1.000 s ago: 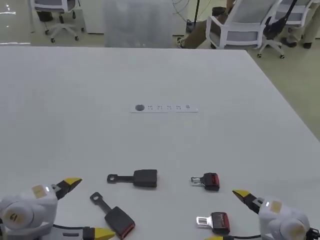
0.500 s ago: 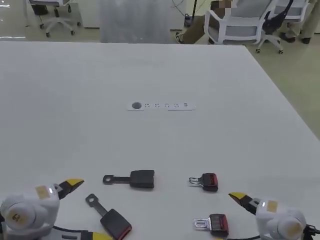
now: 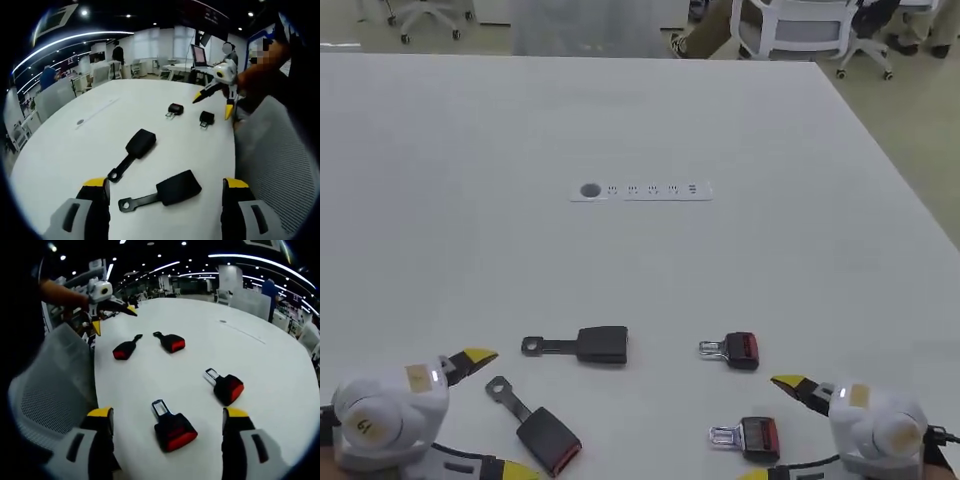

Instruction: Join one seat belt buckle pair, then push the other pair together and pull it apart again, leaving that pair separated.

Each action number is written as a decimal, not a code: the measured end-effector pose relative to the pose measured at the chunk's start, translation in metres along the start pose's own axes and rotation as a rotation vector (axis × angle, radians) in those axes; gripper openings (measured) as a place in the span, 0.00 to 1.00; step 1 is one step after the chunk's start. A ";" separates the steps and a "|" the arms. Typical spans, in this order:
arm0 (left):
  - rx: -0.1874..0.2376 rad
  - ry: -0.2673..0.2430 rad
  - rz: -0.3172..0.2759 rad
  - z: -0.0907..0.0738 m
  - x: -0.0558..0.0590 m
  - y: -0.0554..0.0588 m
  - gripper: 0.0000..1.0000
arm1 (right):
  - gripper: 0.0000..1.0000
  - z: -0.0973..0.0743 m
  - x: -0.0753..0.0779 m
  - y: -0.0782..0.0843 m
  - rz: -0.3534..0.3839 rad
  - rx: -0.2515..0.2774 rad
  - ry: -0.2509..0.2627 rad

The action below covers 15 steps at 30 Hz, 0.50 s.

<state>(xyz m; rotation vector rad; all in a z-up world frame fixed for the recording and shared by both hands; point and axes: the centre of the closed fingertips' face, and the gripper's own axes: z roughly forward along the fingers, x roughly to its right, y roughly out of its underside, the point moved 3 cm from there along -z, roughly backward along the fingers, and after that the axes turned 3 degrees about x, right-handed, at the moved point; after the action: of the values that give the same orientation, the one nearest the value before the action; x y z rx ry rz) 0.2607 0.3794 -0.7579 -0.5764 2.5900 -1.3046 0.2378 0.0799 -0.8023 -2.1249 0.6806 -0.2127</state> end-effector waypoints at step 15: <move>-0.106 0.164 0.114 0.032 0.008 0.018 0.90 | 0.83 0.010 0.003 0.020 -0.044 -0.102 -0.098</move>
<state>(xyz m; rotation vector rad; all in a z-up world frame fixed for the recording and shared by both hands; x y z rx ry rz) 0.2597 0.3627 -0.7915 -0.3445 2.7922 -1.2323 0.2367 0.0759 -0.8242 -2.2334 0.5995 -0.0985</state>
